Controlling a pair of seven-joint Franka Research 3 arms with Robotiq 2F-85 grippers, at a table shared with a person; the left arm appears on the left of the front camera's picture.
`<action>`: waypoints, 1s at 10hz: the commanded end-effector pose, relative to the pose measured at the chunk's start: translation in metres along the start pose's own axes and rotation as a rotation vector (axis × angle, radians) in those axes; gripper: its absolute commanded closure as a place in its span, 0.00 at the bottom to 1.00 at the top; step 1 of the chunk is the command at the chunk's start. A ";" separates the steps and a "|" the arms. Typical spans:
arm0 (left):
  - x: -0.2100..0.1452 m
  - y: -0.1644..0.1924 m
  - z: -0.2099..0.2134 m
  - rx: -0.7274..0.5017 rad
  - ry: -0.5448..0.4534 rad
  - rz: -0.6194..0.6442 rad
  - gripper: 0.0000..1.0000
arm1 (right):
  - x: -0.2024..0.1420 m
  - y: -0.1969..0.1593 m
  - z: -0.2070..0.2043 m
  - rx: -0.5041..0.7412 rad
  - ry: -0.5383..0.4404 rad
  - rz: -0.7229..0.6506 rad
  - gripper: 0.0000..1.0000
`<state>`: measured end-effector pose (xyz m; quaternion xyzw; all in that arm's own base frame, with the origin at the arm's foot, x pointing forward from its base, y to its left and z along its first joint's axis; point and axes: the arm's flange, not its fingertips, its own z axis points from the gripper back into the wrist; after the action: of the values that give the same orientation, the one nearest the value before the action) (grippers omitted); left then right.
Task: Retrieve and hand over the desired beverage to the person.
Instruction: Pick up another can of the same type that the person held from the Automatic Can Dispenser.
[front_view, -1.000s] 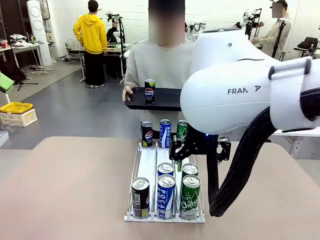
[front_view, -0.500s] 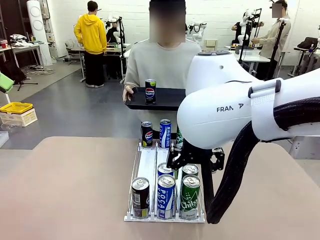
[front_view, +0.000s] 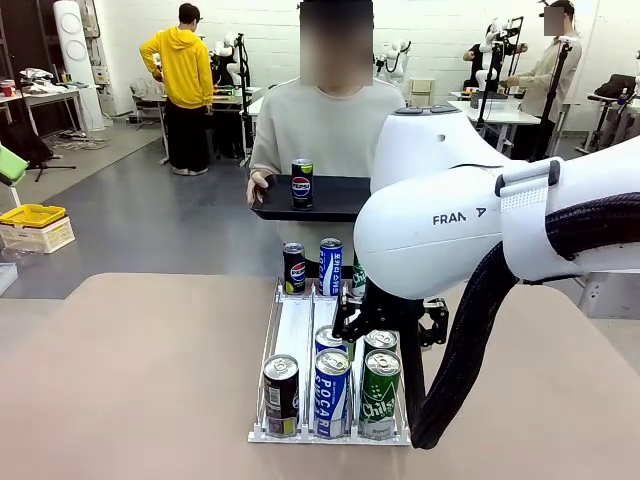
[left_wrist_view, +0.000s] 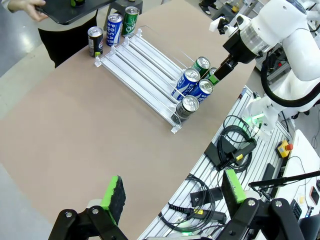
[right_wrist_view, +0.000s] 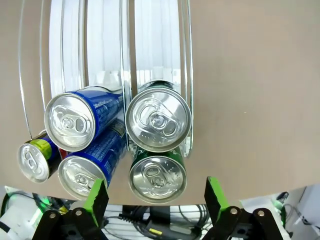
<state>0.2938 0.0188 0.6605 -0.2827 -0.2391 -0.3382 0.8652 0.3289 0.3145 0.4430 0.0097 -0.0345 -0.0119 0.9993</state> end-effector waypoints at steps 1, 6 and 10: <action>-0.001 -0.001 0.001 -0.019 -0.011 -0.012 0.00 | 0.001 0.000 -0.001 -0.004 0.000 0.011 0.00; -0.001 -0.001 0.001 -0.019 -0.011 -0.012 0.00 | 0.000 -0.003 -0.003 0.003 0.001 -0.001 0.00; -0.001 -0.001 0.001 -0.019 -0.011 -0.012 0.00 | -0.002 -0.014 -0.008 0.011 -0.003 -0.030 0.00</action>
<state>0.2938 0.0188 0.6605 -0.2829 -0.2392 -0.3381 0.8651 0.3311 0.3056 0.4380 0.0078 -0.0298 -0.0208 0.9993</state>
